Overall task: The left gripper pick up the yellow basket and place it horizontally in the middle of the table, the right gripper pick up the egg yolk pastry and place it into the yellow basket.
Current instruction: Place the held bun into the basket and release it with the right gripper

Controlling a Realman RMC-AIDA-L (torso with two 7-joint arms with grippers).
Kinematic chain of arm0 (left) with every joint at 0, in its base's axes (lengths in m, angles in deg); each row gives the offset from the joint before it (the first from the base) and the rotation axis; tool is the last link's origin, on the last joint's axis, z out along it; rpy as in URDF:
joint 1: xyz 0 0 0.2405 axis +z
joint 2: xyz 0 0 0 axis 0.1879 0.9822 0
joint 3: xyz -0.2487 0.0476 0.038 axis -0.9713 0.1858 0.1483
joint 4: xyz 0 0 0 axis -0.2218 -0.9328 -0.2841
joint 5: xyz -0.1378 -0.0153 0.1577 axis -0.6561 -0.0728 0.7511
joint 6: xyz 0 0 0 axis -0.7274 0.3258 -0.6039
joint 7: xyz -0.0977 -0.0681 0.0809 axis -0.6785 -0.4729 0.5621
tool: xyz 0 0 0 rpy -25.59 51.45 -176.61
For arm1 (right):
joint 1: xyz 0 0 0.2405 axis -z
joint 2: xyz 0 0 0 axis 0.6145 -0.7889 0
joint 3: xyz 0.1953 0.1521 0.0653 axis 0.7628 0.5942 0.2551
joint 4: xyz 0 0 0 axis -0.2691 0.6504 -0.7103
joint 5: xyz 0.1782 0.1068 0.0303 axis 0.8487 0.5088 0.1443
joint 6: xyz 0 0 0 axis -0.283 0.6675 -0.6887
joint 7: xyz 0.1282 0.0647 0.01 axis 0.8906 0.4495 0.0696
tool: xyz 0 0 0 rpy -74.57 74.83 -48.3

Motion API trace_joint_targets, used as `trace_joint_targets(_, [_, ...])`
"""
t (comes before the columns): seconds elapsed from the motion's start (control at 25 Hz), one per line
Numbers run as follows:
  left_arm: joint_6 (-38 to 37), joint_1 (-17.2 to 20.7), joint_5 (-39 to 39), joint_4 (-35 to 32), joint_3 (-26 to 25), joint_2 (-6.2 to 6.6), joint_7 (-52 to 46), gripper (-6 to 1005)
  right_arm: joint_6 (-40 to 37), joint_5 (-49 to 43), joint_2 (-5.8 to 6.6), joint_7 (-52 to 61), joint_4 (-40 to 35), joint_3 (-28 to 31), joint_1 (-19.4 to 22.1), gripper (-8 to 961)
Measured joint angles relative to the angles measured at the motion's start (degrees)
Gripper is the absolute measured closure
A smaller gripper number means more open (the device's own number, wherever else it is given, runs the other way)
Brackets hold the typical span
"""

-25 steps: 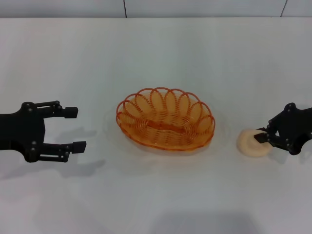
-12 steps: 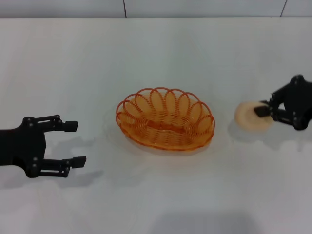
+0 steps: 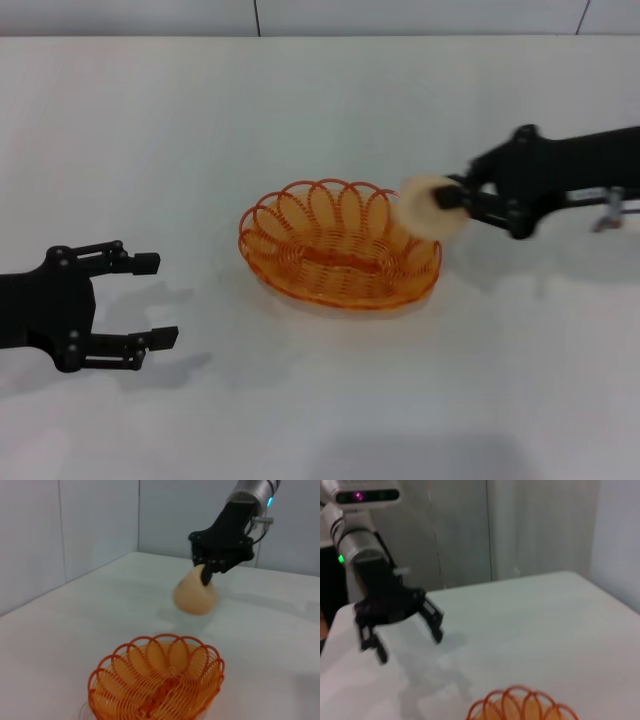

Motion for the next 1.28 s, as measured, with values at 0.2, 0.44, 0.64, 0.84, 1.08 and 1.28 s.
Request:
trace_joint_targets(0.2, [0.1,-0.3,0.4,0.0,0.3,-0.19,-0.2,151,10.1,6.1,0.01,-1.9,3.1,-10.0,-0.3,906])
trace_joint_targets(0.44, [0.2,-0.5,0.5,0.0,0.2,-0.21,-0.5,151,19.5,11.1,-0.09,-3.8,5.7,-20.1,-1.4,903])
trace_joint_targets(0.64, [0.2,-0.6,0.5,-0.1,0.5,-0.38,-0.5,152,24.5,12.8,-0.18,-4.7,6.5,-24.3,-1.9,900])
trace_joint_targets(0.84, [0.2,-0.6,0.5,-0.1,0.5,-0.58,-0.5,152,25.8,14.3,-0.25,-5.7,6.9,-26.4,-1.8,797])
trace_joint_targets(1.08, [0.1,-0.6,0.4,-0.1,0.3,-0.67,-0.4,152,25.2,14.8,0.06,-6.1,6.8,-25.9,-1.0,566])
trace_joint_targets(1.28, [-0.1,-0.7,0.1,-0.1,0.1,-0.48,-0.5,152,17.9,15.1,0.43,-9.5,8.4,-19.6,-0.3,392])
